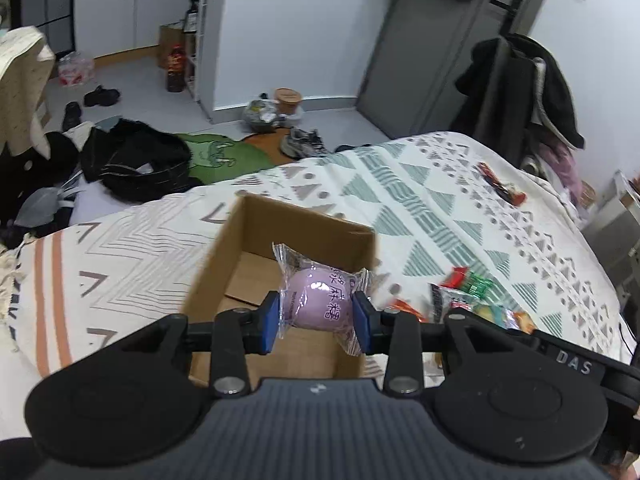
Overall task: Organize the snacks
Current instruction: 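Carry both snacks over the cardboard box and open both tools to drop them, then grasp the orange-wrapped cake with the right tool while the left tool grasps a blue packet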
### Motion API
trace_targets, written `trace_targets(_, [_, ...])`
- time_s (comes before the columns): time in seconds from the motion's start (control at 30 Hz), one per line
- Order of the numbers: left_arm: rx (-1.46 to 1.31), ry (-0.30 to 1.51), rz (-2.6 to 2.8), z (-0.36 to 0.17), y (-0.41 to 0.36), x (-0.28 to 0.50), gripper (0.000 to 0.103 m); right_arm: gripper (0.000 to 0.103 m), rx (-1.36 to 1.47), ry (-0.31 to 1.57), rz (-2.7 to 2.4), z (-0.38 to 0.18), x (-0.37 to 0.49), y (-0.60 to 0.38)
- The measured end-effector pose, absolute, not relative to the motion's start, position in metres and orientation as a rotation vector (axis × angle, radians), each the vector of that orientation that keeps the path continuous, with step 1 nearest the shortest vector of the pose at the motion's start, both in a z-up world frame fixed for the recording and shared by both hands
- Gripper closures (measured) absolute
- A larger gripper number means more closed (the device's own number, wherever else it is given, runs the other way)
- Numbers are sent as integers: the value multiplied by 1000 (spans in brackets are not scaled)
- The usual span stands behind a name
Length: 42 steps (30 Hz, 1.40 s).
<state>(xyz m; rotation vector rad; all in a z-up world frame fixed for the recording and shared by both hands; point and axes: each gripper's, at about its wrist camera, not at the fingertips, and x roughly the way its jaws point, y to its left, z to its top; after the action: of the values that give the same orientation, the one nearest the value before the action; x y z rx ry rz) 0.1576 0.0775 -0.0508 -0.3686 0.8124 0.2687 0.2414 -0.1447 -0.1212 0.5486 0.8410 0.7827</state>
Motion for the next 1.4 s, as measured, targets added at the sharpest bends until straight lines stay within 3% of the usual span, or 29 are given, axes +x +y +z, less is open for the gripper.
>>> trace_targets(0.27, [-441,832,342,-70,113,155,65,83,506,851,830,-122,240,-113])
trace_targets(0.33, [-447,834,351,-74,116,155,65,75,500,854,840,-118,237,-109])
trace_targets(0.37, [-451,824,353,-74,118,155,63,71,494,845,840,-116,235,-109])
trace_targets(0.43, [-470,795,332,-71,119,154,56,52,478,827,846,-112,233,-109])
trace_targets(0.57, [-465,801,365,-66,120,158,35,51,488,840,800,-112,233,-118])
trace_targets(0.67, [-440,807,365,-62,115,159,26,48,474,870,741,-113,234,-125])
trace_targets(0.87, [-424,837,364,-58,107,157,23,43,436,895,642,-107,228,-147])
trace_targets(1.03, [-431,813,352,-55,96,148,16,20,409,871,581,-94,221,-172])
trace_targets(1.23, [-394,837,337,-52,73,149,12,12,419,847,525,-86,221,-208])
trace_targets(1.4, [-383,821,313,-42,54,150,6,12,413,834,505,-76,222,-228])
